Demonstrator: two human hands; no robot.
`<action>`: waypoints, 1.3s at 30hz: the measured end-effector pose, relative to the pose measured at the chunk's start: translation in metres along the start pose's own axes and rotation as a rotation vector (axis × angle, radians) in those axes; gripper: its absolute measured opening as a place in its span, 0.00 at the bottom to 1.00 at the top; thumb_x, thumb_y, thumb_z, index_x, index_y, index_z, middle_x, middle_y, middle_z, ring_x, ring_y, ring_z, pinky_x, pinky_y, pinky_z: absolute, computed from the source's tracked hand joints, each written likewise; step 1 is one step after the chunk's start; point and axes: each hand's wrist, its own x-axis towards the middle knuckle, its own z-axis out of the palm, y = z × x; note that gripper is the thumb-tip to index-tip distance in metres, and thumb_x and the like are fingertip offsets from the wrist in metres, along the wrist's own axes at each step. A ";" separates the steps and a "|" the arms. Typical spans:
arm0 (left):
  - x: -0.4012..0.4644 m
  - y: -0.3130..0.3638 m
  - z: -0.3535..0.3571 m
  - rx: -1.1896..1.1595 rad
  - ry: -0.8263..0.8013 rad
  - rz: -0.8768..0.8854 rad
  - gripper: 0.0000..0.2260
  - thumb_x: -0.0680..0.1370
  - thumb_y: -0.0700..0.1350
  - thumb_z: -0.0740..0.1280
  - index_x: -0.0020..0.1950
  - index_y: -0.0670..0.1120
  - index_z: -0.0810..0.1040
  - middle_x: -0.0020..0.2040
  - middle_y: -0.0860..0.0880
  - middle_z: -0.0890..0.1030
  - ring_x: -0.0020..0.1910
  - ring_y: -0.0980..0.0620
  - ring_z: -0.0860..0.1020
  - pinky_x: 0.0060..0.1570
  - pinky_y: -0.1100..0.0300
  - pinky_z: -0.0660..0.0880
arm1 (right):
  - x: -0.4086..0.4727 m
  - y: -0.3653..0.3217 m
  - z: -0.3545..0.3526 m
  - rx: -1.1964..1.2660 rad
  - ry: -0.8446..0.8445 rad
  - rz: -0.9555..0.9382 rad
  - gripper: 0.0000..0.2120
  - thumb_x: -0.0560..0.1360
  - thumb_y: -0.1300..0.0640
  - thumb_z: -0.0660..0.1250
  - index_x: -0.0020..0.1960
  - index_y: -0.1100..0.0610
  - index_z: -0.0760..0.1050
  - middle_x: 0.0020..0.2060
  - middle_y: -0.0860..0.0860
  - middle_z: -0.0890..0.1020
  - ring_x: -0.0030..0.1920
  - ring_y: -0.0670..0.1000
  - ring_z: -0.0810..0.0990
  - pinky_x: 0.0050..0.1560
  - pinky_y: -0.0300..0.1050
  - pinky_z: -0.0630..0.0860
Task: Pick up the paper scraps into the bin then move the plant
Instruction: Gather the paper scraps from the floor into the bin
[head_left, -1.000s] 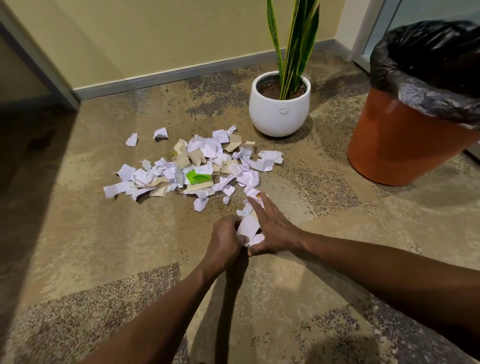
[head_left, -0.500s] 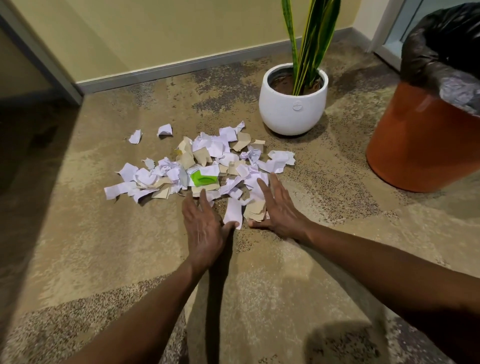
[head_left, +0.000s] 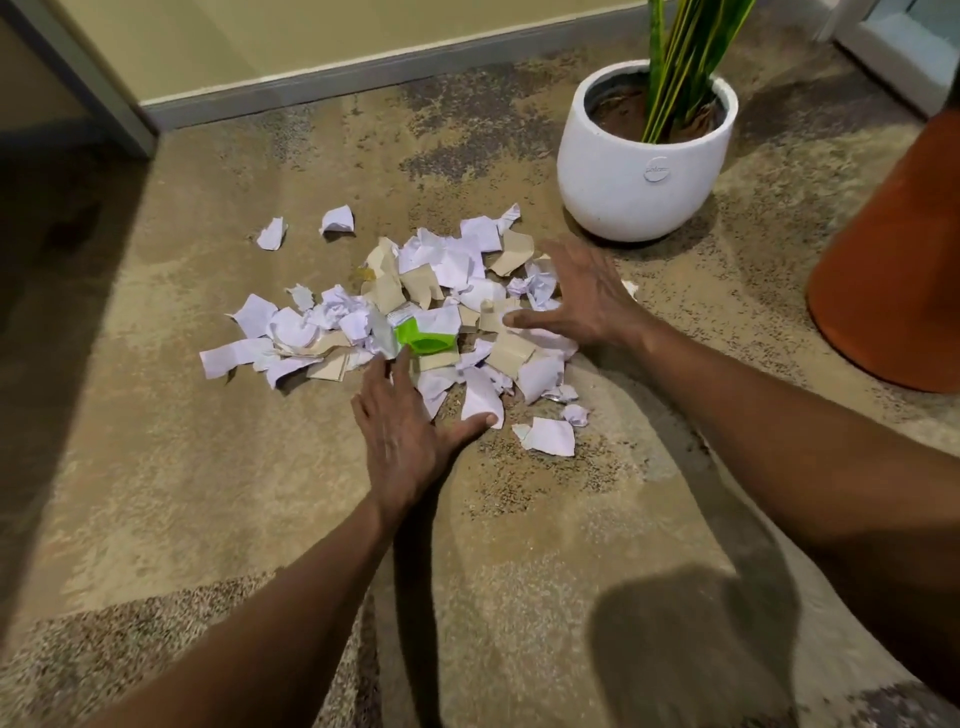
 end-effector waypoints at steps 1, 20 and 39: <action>0.000 -0.001 0.000 -0.009 0.016 0.019 0.57 0.58 0.82 0.60 0.79 0.51 0.53 0.78 0.42 0.57 0.78 0.43 0.54 0.75 0.40 0.51 | 0.009 -0.001 0.002 -0.020 -0.055 0.023 0.59 0.57 0.16 0.59 0.80 0.46 0.51 0.81 0.55 0.51 0.80 0.60 0.51 0.76 0.66 0.55; -0.013 -0.002 -0.001 -0.091 -0.021 0.288 0.46 0.65 0.76 0.65 0.78 0.59 0.57 0.74 0.47 0.65 0.71 0.45 0.63 0.70 0.45 0.66 | -0.057 -0.061 0.039 -0.194 -0.407 -0.394 0.42 0.70 0.32 0.70 0.77 0.49 0.62 0.78 0.54 0.62 0.75 0.57 0.62 0.75 0.57 0.59; -0.006 -0.009 0.003 -0.106 0.017 0.315 0.53 0.60 0.74 0.69 0.78 0.53 0.56 0.77 0.41 0.60 0.77 0.42 0.58 0.71 0.43 0.60 | -0.051 -0.013 0.021 -0.034 -0.302 -0.030 0.53 0.59 0.15 0.54 0.77 0.42 0.57 0.77 0.52 0.62 0.76 0.60 0.60 0.74 0.68 0.56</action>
